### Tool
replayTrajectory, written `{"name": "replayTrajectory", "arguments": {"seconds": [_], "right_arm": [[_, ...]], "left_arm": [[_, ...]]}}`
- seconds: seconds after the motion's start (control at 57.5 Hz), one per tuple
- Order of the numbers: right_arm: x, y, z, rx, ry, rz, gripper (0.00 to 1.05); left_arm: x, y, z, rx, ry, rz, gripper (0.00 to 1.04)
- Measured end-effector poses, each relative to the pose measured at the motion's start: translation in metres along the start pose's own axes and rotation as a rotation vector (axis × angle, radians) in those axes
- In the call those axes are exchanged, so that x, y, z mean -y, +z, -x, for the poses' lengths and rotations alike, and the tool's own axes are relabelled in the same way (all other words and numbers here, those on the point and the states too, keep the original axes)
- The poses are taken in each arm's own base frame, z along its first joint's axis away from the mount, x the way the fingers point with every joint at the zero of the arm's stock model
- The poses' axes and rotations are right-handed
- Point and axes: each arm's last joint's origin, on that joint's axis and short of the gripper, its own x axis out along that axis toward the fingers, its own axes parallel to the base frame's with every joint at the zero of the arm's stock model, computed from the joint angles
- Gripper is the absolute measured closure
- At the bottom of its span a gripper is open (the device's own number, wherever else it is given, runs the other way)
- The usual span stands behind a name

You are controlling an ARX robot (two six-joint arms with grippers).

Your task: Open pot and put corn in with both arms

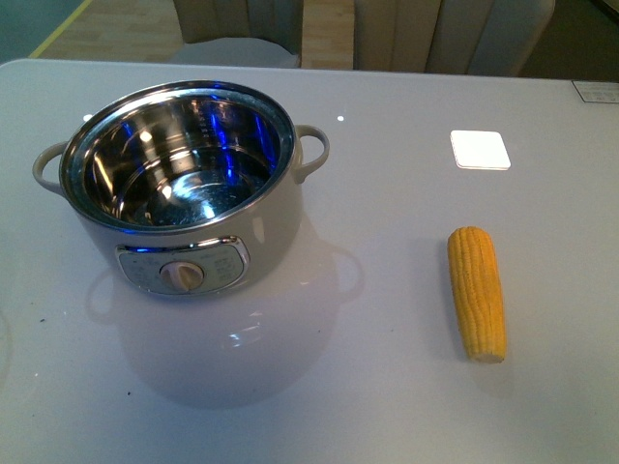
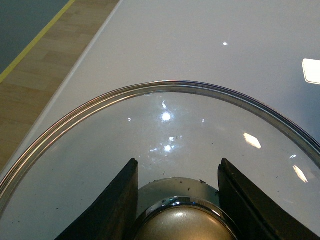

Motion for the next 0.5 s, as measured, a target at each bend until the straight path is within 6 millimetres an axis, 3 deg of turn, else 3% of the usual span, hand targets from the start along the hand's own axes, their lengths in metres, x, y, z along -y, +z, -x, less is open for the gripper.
{"name": "replayTrajectory", "arguments": {"seconds": [0.504], "right_arm": [[0.000,0.000,0.000,0.000,0.000,0.000,0.09]], "left_arm": [[-0.008,-0.028,-0.034,-0.020,-0.040,-0.038,0.63]]}}
